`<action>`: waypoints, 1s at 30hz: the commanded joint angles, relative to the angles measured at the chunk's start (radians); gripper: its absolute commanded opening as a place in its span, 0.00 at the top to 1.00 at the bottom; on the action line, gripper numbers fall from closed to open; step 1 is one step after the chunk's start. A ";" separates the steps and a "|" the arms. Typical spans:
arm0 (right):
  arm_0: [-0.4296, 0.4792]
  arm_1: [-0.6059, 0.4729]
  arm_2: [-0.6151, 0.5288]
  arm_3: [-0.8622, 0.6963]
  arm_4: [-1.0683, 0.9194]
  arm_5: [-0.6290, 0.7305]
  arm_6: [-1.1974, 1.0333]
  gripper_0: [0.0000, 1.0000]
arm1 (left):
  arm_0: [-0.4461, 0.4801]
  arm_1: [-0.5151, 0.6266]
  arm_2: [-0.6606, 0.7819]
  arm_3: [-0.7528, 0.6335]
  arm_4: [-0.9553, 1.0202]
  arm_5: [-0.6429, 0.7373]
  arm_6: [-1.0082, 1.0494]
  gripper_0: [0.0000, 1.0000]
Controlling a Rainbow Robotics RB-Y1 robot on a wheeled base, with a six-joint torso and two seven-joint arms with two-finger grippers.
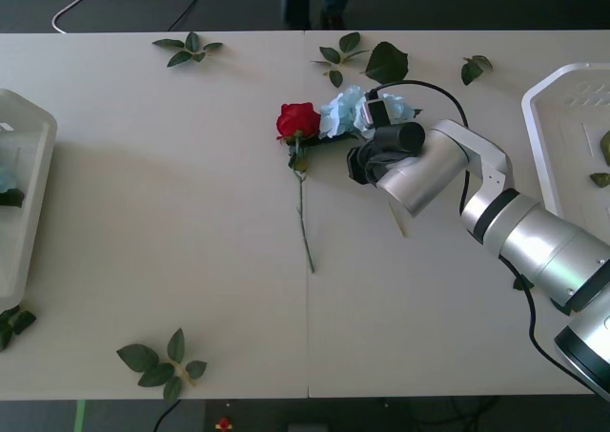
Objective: Place the red flowers into the right box and the blue flowers into the left box. If a person shows an open palm, hand one flower to the person first, then continue sorting.
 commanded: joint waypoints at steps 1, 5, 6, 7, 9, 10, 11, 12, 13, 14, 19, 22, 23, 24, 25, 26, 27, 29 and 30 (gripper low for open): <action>-0.044 0.001 0.006 -0.025 -0.011 -0.042 -0.032 1.00 | -0.014 0.005 0.059 -0.108 -0.044 0.116 0.056 0.00; -0.015 -0.045 -0.018 -0.124 -0.041 -0.043 -0.032 1.00 | -0.013 0.008 0.101 -0.214 -0.047 0.264 0.055 0.00; -0.007 -0.055 -0.024 -0.145 -0.042 -0.045 -0.032 1.00 | -0.014 0.008 0.110 -0.231 -0.047 0.294 0.055 0.00; 0.007 -0.067 -0.035 -0.180 -0.045 -0.043 -0.032 1.00 | -0.014 0.010 0.124 -0.258 -0.047 0.337 0.053 0.00; 0.040 -0.104 -0.060 -0.263 -0.051 -0.043 -0.034 1.00 | -0.020 0.016 0.157 -0.324 -0.047 0.448 0.050 0.00; 0.063 -0.124 -0.077 -0.312 -0.056 -0.043 -0.032 1.00 | -0.025 0.019 0.176 -0.366 -0.047 0.517 0.050 0.00; 0.080 -0.139 -0.090 -0.349 -0.057 -0.045 -0.031 1.00 | -0.031 0.022 0.189 -0.395 -0.047 0.567 0.048 0.00; 0.108 -0.157 -0.110 -0.398 -0.062 -0.046 -0.028 1.00 | -0.039 0.026 0.209 -0.432 -0.047 0.632 0.048 0.00; 0.135 -0.176 -0.129 -0.447 -0.064 -0.048 -0.025 1.00 | -0.047 0.026 0.228 -0.472 -0.045 0.692 0.047 0.00; 0.158 -0.190 -0.147 -0.483 -0.067 -0.051 -0.023 1.00 | -0.054 0.026 0.240 -0.498 -0.045 0.733 0.047 0.00; 0.280 -0.248 -0.241 -0.659 -0.074 -0.100 -0.014 1.00 | -0.062 0.026 0.265 -0.571 -0.042 0.824 0.047 0.00; 0.346 -0.273 -0.287 -0.717 -0.064 -0.192 -0.011 1.00 | -0.062 0.026 0.265 -0.571 -0.042 0.824 0.047 0.00; 0.362 -0.277 -0.296 -0.725 -0.054 -0.233 -0.009 1.00 | -0.062 0.026 0.265 -0.571 -0.042 0.824 0.047 0.00; 0.370 -0.279 -0.301 -0.727 -0.050 -0.262 -0.009 1.00 | -0.062 0.026 0.265 -0.571 -0.042 0.824 0.047 0.00; 0.387 -0.282 -0.311 -0.727 -0.034 -0.338 -0.008 1.00 | -0.062 0.026 0.265 -0.571 -0.042 0.824 0.047 0.00; 0.390 -0.280 -0.314 -0.725 -0.030 -0.364 -0.006 1.00 | -0.062 0.026 0.265 -0.571 -0.042 0.824 0.047 0.00; 0.390 -0.280 -0.316 -0.727 -0.027 -0.388 -0.008 1.00 | -0.062 0.026 0.265 -0.571 -0.042 0.824 0.047 0.00; 0.387 -0.269 -0.320 -0.727 -0.014 -0.447 -0.006 1.00 | -0.062 0.026 0.265 -0.571 -0.042 0.824 0.047 0.00; 0.382 -0.263 -0.320 -0.727 -0.011 -0.471 -0.006 1.00 | -0.062 0.026 0.265 -0.571 -0.042 0.824 0.047 0.00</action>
